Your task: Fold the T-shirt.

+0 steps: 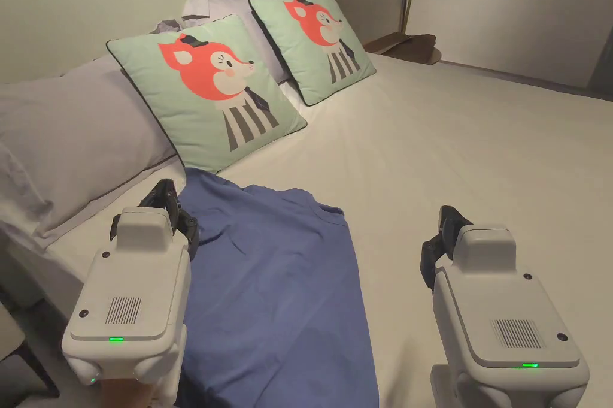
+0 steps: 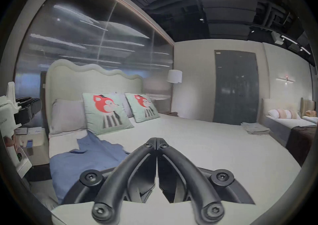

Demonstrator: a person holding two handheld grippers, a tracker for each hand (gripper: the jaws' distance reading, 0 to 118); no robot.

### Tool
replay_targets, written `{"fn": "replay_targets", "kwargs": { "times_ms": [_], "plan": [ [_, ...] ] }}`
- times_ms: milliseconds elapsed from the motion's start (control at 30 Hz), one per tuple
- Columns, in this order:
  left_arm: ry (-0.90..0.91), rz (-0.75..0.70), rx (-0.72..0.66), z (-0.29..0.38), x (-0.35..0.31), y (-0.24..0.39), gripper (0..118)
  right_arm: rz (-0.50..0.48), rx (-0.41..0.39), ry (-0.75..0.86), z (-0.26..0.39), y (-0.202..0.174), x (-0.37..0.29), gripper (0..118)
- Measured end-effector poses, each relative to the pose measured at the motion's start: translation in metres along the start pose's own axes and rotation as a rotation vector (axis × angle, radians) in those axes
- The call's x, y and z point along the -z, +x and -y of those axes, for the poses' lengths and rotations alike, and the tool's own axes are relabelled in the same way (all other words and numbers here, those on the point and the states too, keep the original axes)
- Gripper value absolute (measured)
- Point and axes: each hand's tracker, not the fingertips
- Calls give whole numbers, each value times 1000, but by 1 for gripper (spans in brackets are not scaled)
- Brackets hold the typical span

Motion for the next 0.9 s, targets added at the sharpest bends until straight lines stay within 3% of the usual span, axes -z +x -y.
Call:
{"fn": "replay_targets", "kwargs": {
  "times_ms": [233, 467, 833, 900],
  "plan": [
    [-27, -60, -1, 5, -3, -28, 0, -65, -3, -5, 2, -24, 13, 0],
    [-53, -32, -10, 7, 10, -21, 0, -64, -13, -5, 1, -21, 17, 0],
    [-497, 204, -48, 12, 106, 38, 0, 1, -30, -33, 7, 10, 22, 0],
    [-574, 239, -76, 19, 127, 53, 6, 15, -33, -40, 9, 16, 22, 0]
  ]
}}
